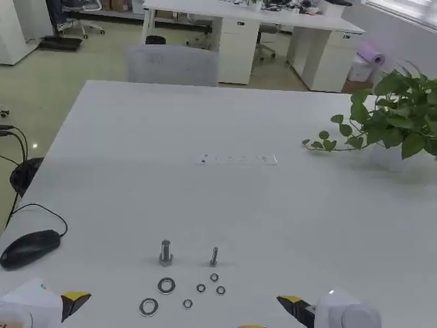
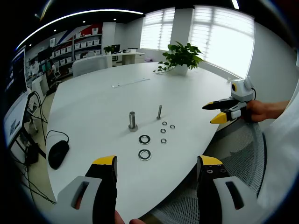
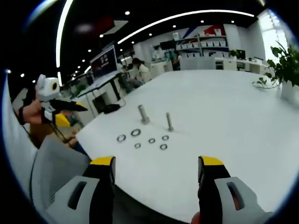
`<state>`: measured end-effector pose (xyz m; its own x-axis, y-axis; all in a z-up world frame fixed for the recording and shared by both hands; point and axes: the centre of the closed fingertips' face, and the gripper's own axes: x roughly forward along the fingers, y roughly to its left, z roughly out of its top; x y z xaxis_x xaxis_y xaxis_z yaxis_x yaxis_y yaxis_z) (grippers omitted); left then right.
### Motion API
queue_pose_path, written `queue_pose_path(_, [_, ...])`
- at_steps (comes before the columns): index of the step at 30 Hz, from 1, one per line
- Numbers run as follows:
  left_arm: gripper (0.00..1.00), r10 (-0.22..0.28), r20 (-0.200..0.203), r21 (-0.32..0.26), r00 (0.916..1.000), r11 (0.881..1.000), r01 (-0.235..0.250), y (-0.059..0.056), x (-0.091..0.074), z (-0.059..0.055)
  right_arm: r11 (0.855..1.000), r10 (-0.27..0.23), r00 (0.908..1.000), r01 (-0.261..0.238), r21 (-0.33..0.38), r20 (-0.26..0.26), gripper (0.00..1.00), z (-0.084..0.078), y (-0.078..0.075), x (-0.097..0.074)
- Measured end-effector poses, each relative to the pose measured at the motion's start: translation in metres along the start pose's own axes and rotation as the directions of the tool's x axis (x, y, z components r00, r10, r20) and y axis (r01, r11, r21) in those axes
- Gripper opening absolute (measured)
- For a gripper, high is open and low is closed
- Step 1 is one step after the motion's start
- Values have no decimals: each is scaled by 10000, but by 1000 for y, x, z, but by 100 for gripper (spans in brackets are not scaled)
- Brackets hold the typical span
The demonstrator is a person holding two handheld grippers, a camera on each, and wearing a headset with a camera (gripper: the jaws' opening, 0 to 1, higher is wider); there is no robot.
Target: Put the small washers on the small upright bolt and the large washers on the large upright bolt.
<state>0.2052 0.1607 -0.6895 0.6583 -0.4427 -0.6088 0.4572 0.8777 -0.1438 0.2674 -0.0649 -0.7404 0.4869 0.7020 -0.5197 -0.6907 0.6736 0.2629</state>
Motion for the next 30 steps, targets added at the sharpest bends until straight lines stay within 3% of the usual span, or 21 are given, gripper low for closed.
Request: queue_pose_path(30, [69, -80, -59, 52, 10000, 10000, 80, 1, -1, -2, 10000, 70, 9998, -71, -40, -197, 70, -3, 3, 2])
